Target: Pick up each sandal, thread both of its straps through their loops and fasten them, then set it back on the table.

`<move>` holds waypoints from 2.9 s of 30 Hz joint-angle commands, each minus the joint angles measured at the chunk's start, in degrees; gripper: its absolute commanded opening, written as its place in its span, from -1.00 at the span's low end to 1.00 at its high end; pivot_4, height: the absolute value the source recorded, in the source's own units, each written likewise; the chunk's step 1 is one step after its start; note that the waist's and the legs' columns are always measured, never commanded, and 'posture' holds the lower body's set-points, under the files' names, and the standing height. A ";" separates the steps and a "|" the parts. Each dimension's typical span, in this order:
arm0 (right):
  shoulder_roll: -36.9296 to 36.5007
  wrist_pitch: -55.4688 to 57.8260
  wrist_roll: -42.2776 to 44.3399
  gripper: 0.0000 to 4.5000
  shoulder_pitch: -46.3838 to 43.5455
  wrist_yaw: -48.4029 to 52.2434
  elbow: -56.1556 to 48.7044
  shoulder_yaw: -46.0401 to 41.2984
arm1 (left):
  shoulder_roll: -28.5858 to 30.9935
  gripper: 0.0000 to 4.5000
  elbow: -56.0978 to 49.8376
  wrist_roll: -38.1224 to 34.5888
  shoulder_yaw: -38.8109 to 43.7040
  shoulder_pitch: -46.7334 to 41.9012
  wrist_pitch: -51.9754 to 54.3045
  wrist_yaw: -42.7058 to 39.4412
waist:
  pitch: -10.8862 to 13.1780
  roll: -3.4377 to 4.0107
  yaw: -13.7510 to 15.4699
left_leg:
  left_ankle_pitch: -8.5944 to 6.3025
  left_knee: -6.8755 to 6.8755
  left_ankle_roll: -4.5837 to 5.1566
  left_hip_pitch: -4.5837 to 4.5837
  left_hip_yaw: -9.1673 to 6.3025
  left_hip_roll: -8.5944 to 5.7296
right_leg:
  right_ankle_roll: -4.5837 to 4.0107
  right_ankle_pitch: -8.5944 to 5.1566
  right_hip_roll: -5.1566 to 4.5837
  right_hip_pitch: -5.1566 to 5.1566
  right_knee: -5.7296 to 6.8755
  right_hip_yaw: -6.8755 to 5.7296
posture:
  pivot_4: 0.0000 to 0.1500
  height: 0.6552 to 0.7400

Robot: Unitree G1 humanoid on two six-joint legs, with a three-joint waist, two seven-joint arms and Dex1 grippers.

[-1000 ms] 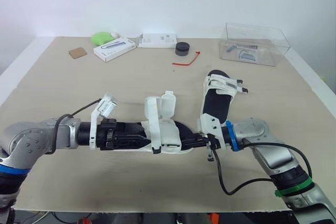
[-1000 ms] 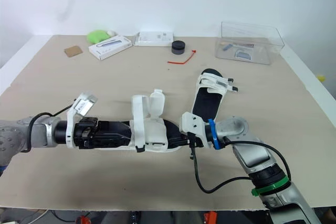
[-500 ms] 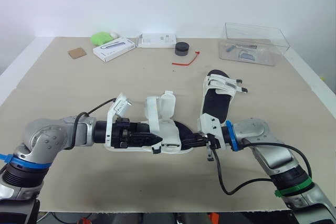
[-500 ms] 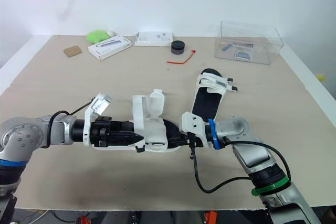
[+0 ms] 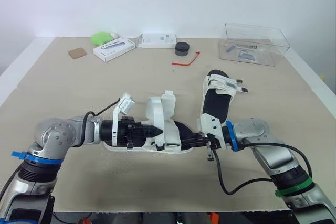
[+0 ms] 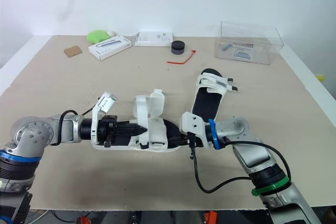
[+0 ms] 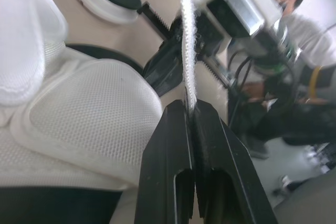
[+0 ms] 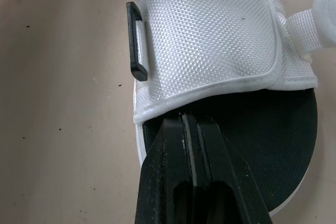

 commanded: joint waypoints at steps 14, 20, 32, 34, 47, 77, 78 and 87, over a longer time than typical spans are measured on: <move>-1.29 0.20 -1.33 -1.00 0.01 -0.09 -0.94 -0.09 | 0.96 -0.96 4.49 6.04 0.62 -3.61 0.83 -11.01 | 0.00 0.00 0.01 | 0.00 -0.01 -0.01 -0.02 -0.01 -0.02 | 0.00 -0.01 -0.03 0.00 -0.01 0.00 | 1.00 1.00; -1.80 0.36 -1.33 -1.00 0.50 -0.19 -1.52 -0.24 | -0.58 -0.96 4.78 3.42 2.06 -5.23 4.12 -11.35 | 0.00 0.00 0.01 | 0.00 -0.01 -0.01 -0.04 -0.01 -0.04 | 0.02 -0.02 -0.06 0.00 -0.01 0.00 | 1.00 1.00; -1.98 0.46 -1.41 -1.00 0.35 -0.21 -1.60 -0.12 | 0.58 -0.96 1.81 6.15 -0.26 -3.47 4.74 -14.00 | 0.00 0.00 0.01 | 0.00 -0.02 -0.01 -0.03 -0.02 -0.07 | 0.04 -0.03 -0.09 0.00 -0.02 0.00 | 1.00 1.00; -1.98 0.52 -1.39 -1.00 0.29 -0.19 -1.56 -0.12 | 0.71 -0.96 1.40 6.66 -0.49 -2.89 4.45 -14.29 | 0.00 0.00 0.01 | 0.00 -0.03 -0.01 -0.03 -0.01 -0.07 | 0.04 -0.04 -0.09 0.00 -0.02 0.00 | 1.00 1.00; -1.82 0.57 -1.38 -1.00 -0.03 0.08 -1.30 0.09 | -0.96 -0.96 3.56 11.18 -0.52 -3.14 1.03 -13.99 | 0.00 0.00 0.02 | 0.00 -0.04 -0.01 -0.04 -0.02 -0.07 | 0.04 -0.05 -0.09 -0.01 -0.02 -0.01 | 1.00 1.00; -1.72 0.68 -1.51 -1.00 0.15 0.31 -1.67 0.60 | 1.39 -0.96 -3.50 17.02 -5.42 1.94 -3.23 -17.45 | 0.00 0.00 0.02 | 0.00 -0.07 -0.01 -0.03 -0.03 -0.07 | 0.04 -0.07 -0.11 -0.01 -0.03 -0.01 | 1.00 1.00; -1.73 0.69 -1.52 -1.00 0.14 0.34 -1.69 0.59 | 1.22 -0.85 -3.20 16.47 -5.03 1.88 -2.62 -17.46 | 0.00 0.00 0.02 | 0.00 -0.07 -0.01 -0.03 -0.03 -0.07 | 0.04 -0.07 -0.11 -0.01 -0.03 -0.01 | 1.00 1.00; -1.76 0.43 -1.89 -1.00 -0.09 0.52 -1.49 0.54 | -0.01 -0.06 -1.62 13.29 -0.82 -2.80 -2.80 -18.07 | 0.00 0.00 0.02 | 0.00 -0.06 0.00 -0.02 -0.03 -0.08 | 0.05 -0.06 -0.10 -0.01 -0.03 -0.02 | 1.00 1.00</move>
